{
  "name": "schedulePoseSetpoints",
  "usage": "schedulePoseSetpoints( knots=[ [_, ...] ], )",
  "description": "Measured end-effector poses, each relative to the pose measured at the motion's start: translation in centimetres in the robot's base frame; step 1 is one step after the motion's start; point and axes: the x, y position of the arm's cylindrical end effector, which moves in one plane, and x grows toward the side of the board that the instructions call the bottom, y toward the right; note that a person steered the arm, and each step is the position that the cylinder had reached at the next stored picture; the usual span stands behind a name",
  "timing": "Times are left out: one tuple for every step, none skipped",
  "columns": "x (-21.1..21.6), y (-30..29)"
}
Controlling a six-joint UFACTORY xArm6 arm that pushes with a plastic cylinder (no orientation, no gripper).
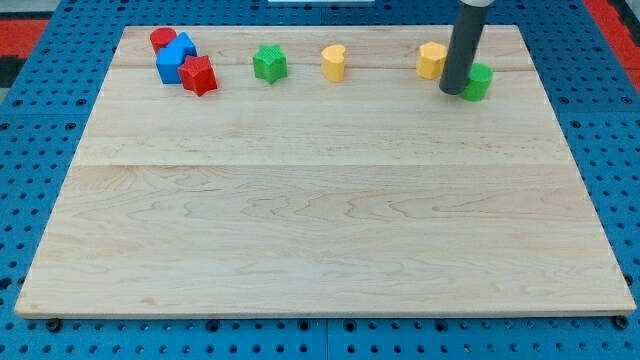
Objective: Place the green circle horizontal to the yellow hexagon
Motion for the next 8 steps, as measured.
schedulePoseSetpoints(
  knots=[
    [0.0, 0.0],
    [1.9, 0.0],
    [1.5, 1.2],
    [0.8, 3.4],
    [0.1, 5.7],
    [-0.9, 7.5],
    [-2.3, 9.0],
    [-2.6, 9.7]
  ],
)
